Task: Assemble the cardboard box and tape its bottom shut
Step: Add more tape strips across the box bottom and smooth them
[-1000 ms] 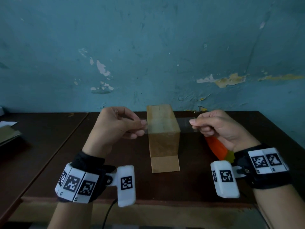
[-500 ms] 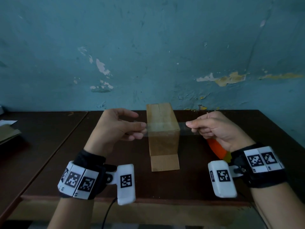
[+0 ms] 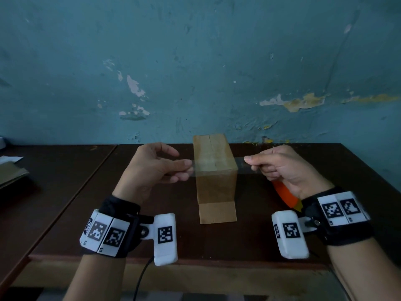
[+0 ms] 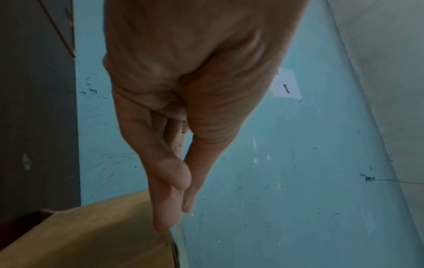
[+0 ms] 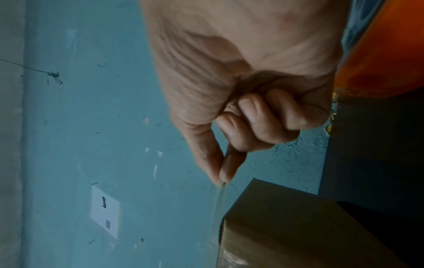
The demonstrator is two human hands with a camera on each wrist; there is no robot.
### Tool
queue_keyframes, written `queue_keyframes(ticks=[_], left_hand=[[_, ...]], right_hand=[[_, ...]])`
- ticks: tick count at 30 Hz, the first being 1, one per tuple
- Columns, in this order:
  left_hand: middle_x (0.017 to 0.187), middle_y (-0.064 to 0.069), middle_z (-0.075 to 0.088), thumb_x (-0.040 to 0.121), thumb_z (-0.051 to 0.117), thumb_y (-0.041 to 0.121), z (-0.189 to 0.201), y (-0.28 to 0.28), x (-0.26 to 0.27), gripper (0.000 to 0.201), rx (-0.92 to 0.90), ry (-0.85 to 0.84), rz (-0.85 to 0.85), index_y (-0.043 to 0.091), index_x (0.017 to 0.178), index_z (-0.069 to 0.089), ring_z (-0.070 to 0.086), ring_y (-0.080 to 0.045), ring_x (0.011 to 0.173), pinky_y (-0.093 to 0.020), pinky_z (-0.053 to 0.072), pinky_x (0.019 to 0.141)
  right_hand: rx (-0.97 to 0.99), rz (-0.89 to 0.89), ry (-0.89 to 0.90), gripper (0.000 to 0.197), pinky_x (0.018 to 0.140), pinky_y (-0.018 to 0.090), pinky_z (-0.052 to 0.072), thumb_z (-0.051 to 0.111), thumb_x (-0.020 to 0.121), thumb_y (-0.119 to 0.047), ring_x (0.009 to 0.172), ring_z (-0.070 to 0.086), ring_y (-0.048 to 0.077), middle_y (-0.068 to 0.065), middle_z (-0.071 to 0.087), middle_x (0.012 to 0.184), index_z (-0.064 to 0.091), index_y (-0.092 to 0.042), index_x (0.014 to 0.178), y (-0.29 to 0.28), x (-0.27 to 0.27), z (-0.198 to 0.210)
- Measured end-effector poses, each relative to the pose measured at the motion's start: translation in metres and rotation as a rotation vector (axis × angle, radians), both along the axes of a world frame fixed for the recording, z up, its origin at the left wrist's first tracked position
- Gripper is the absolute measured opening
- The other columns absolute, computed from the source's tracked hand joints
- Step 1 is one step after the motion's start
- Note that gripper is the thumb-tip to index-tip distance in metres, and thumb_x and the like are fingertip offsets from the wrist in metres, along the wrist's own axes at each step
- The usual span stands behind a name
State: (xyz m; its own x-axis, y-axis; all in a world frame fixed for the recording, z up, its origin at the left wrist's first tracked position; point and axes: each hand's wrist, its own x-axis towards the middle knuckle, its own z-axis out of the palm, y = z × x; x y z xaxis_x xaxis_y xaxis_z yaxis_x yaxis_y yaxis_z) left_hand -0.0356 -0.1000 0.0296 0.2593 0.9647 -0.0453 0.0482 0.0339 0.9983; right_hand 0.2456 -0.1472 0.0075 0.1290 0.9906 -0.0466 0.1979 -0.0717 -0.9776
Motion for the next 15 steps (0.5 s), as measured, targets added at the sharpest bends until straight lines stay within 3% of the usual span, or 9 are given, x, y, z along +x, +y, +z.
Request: queue_keyframes(ticks=[8,15], left_hand=[[0.077,-0.018,0.077,0.076,0.08,0.003,-0.006,0.003,-0.001,0.044,-0.007,0.001,-0.002,0.001,0.112,0.055,0.072,-0.015,0.056,-0.016,0.053,0.046],[0.082,-0.019,0.077,0.062,0.081,0.014,-0.017,0.007,-0.001,0.059,-0.053,0.023,-0.015,0.001,0.113,0.057,0.073,-0.016,0.061,-0.017,0.055,0.05]], right_hand=[[-0.018,-0.004,-0.002,0.026,0.051,0.026,0.024,0.08,0.082,-0.028,0.044,0.032,0.01,-0.003,0.04,0.046,0.071,-0.007,0.068,0.003,0.0,-0.003],[-0.085,0.004,-0.06,0.03,0.05,0.024,0.025,0.083,0.077,-0.035,0.044,0.035,0.01,-0.002,0.044,0.05,0.074,-0.007,0.073,0.006,0.0,-0.012]])
